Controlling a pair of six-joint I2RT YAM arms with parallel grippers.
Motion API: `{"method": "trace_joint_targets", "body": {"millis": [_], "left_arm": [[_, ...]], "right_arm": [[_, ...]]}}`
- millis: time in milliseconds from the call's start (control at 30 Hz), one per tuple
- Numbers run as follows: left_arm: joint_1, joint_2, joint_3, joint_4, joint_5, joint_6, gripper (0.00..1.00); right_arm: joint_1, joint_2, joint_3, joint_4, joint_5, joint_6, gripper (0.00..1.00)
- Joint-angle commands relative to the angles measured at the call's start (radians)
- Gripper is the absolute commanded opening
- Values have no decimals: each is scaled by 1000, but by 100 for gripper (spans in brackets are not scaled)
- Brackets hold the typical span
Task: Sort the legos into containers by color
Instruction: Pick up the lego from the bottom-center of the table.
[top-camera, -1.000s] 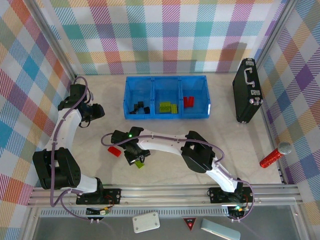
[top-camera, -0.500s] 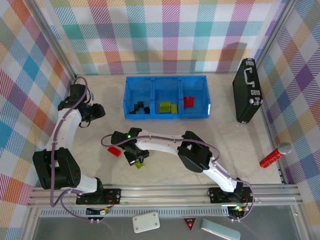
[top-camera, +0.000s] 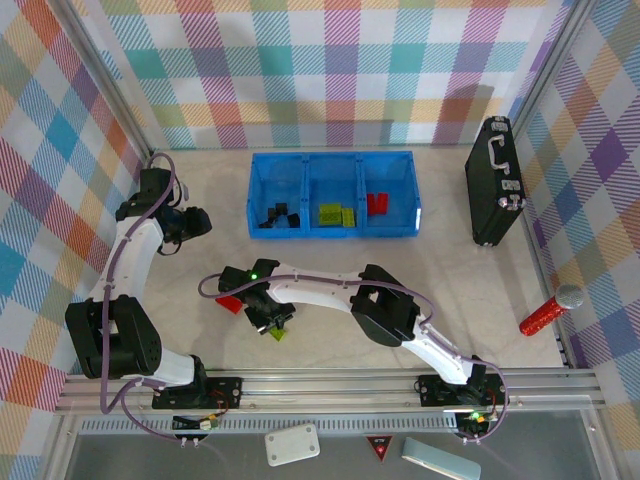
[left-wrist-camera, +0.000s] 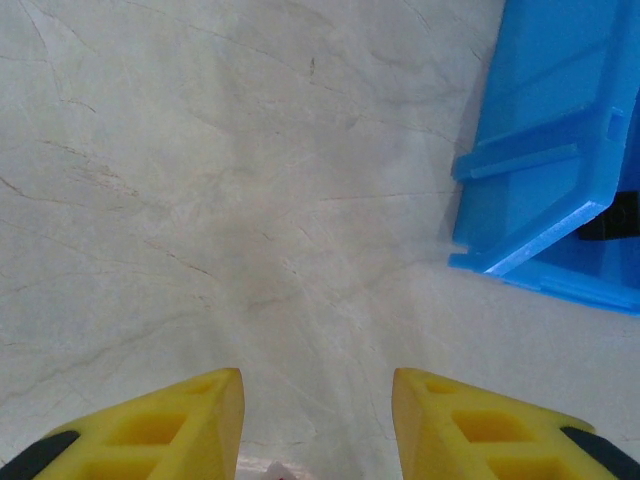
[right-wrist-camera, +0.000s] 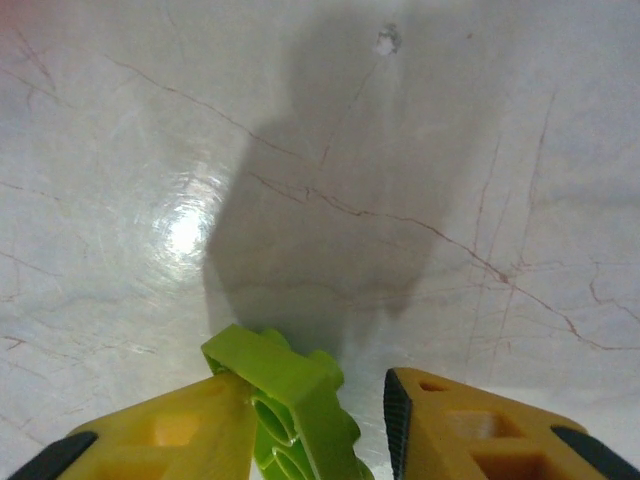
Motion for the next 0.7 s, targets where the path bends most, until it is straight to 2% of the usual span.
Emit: {"method": "trace_joint_targets", "body": {"millis": [0, 233, 400, 667], "left_arm": [[8, 3, 28, 8, 22, -18, 43], [8, 13, 28, 11, 35, -21, 43], [8, 21, 29, 13, 52, -26, 43], [8, 35, 29, 14, 74, -34, 43]], "right_arm": [[8, 14, 34, -39, -15, -9, 38], [8, 8, 58, -65, -8, -15, 31], [8, -2, 81, -74, -14, -18, 22], [7, -3, 115, -82, -46, -10, 19]]}}
